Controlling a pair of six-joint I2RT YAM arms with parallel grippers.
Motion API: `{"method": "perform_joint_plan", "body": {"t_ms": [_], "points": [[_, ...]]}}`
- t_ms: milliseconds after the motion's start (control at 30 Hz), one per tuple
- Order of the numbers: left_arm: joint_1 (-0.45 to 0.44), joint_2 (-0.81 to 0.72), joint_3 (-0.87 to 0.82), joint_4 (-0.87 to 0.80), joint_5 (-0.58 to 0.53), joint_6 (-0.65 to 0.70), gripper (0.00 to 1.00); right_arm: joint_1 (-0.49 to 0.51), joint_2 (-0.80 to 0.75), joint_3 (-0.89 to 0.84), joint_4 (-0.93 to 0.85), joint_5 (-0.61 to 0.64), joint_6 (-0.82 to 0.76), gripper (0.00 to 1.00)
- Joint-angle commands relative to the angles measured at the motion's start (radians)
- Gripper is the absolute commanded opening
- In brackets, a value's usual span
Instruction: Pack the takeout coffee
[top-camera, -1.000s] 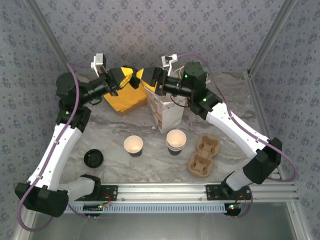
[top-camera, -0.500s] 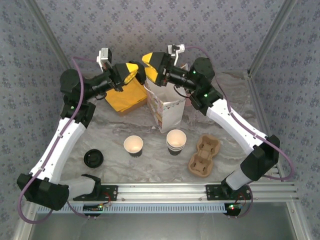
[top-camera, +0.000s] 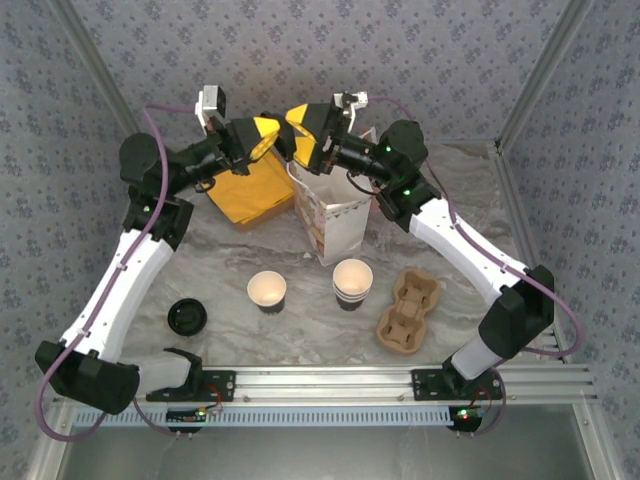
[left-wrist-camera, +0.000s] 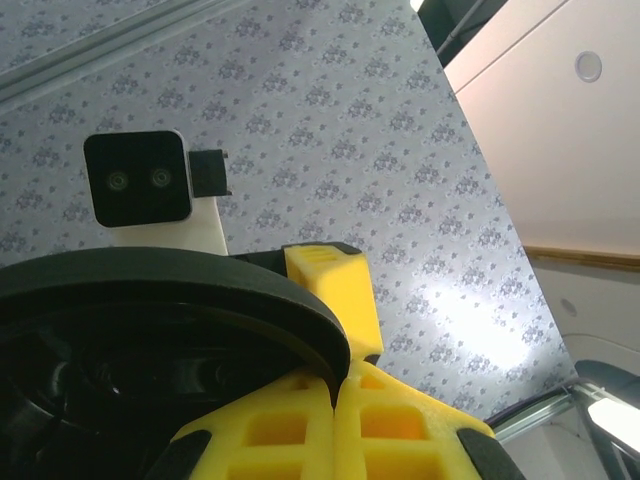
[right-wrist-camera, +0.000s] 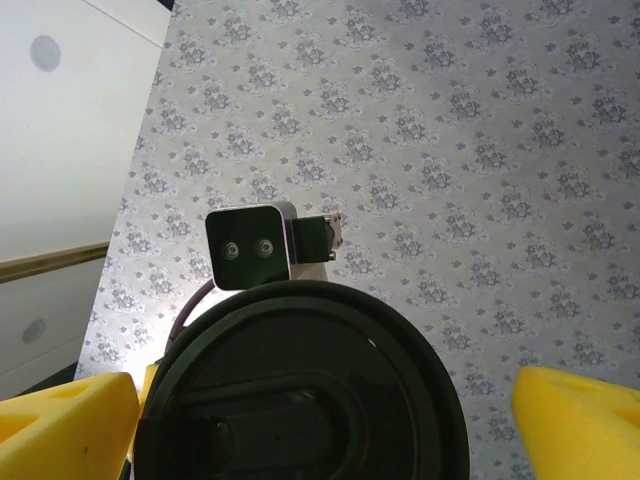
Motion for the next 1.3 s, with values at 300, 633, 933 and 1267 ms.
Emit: {"method": "perform_joint_plan", "body": {"t_ms": [300, 633, 933, 1267], "points": [[-0.013, -0.011, 0.024, 0.035, -0.011, 0.039, 0.01, 0.002, -0.011, -0.015, 0.093, -0.043, 0.044, 0.94], [-0.012, -0.017, 0.034, 0.013, -0.018, 0.055, 0.01, 0.011, -0.041, -0.06, 0.098, -0.046, 0.042, 0.87], [-0.019, -0.03, 0.009, 0.017, -0.029, 0.056, 0.01, 0.016, -0.052, -0.062, 0.109, -0.047, 0.043, 0.78], [-0.022, -0.048, -0.003, -0.014, -0.038, 0.078, 0.07, 0.013, -0.062, -0.072, 0.095, -0.036, 0.036, 0.7]]}}
